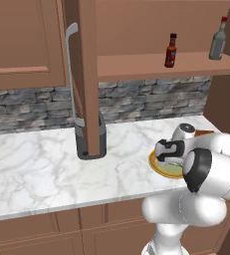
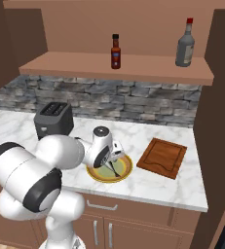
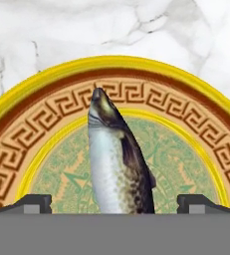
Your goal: Pick the fish from the plate and place it on the cutting board. Then pick the condiment bottle from the cabinet and place it next to the cutting board.
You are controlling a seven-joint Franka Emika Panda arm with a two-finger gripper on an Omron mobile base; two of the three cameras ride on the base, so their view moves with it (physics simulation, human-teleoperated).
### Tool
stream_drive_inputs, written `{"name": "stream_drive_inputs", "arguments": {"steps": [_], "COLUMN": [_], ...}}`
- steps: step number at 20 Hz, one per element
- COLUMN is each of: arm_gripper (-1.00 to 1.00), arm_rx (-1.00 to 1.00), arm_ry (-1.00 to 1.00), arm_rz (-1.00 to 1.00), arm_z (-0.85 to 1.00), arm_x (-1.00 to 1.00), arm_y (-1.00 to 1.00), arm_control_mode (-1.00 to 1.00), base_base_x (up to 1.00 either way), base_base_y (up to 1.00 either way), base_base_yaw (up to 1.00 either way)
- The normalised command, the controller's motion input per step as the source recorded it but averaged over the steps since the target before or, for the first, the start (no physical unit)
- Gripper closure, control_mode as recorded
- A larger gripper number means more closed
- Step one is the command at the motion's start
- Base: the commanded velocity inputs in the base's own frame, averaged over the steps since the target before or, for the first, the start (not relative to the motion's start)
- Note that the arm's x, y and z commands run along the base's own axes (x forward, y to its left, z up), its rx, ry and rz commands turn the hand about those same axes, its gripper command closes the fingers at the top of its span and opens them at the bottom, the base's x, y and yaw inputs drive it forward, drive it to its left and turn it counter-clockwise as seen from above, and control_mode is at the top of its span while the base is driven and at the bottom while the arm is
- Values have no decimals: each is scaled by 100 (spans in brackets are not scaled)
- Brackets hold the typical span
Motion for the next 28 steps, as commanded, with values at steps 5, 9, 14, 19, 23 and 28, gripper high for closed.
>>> {"name": "stream_drive_inputs", "arguments": {"steps": [5,9,14,19,23,28], "arm_gripper": [-100,-100,-100,100,100,100], "arm_rx": [0,0,0,0,0,0], "arm_ry": [0,0,0,0,0,0], "arm_rz": [1,1,1,1,1,0], "arm_z": [-11,-10,-11,-6,0,0], "arm_x": [6,8,8,3,0,0], "arm_y": [0,0,0,0,0,0], "arm_control_mode": [-100,-100,-100,-100,-100,-100], "base_base_x": [0,0,0,0,0,0], "base_base_y": [0,0,0,0,0,0], "base_base_yaw": [0,0,0,0,0,0]}}
